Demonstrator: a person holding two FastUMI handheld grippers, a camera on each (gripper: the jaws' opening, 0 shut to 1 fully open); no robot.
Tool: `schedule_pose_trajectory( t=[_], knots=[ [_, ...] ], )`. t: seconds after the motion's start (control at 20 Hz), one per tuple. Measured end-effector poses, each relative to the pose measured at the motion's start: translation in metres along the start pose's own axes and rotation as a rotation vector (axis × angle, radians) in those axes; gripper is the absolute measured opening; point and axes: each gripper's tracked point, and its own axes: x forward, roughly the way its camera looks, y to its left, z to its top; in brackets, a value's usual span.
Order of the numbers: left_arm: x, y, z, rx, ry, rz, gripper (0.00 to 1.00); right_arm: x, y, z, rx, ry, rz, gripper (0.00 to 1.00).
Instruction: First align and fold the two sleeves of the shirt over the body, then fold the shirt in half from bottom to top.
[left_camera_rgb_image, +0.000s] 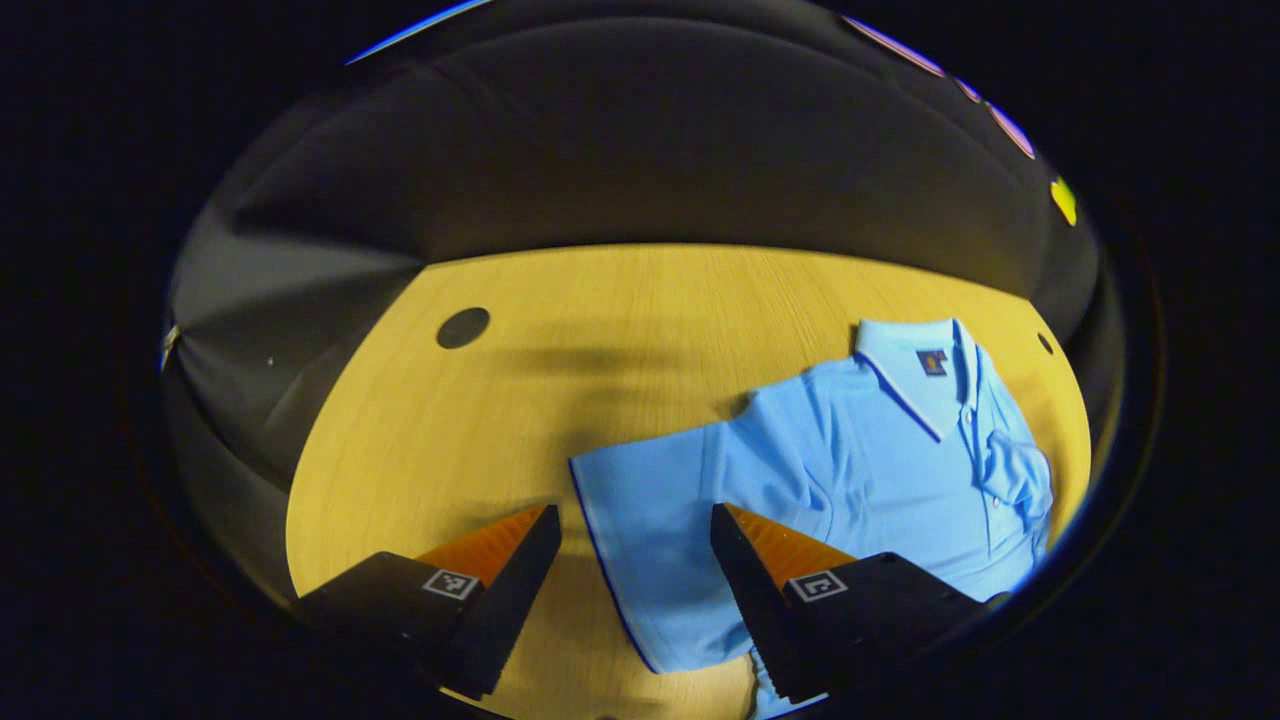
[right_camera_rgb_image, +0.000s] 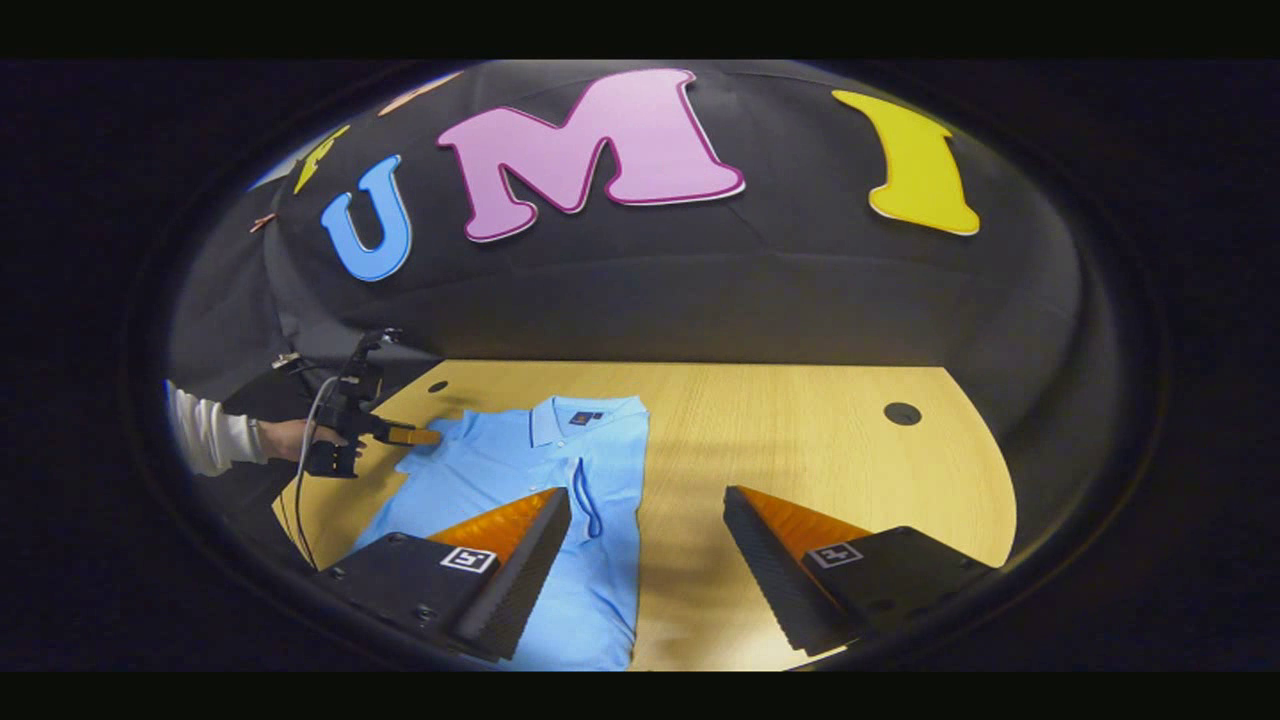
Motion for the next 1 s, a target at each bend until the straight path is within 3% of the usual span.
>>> schedule_pose_trajectory(
  t=[0.05, 0.2, 0.5, 0.7, 0.8, 0.85, 1.0],
  knots=[
    [0.008, -0.005, 0.000, 0.006, 0.009, -0.011, 0.90, -0.001, -0.002, -0.001, 0.008, 0.000, -0.003, 0.96],
    [0.009, -0.019, 0.002, 0.048, 0.011, -0.017, 0.08, -0.001, -0.001, -0.003, 0.039, 0.007, 0.000, 0.96],
    [-0.031, -0.113, 0.029, 0.060, -0.044, -0.355, 0.06, 0.004, -0.003, 0.001, 0.061, -0.001, -0.004, 0.96],
    [-0.068, -0.168, 0.029, 0.116, -0.030, -0.520, 0.06, 0.004, 0.001, 0.004, 0.072, -0.009, 0.008, 0.96],
    [-0.068, -0.187, 0.020, 0.114, -0.012, -0.547, 0.02, 0.005, 0.003, 0.001, 0.064, -0.005, 0.009, 0.96],
    [-0.061, -0.188, 0.015, 0.117, -0.001, -0.519, 0.07, 0.004, 0.004, -0.001, 0.059, 0.002, 0.011, 0.96],
    [-0.045, -0.178, -0.013, 0.173, 0.084, -0.417, 0.59, 0.004, 0.007, -0.013, 0.061, 0.026, 0.011, 0.96]
  ],
)
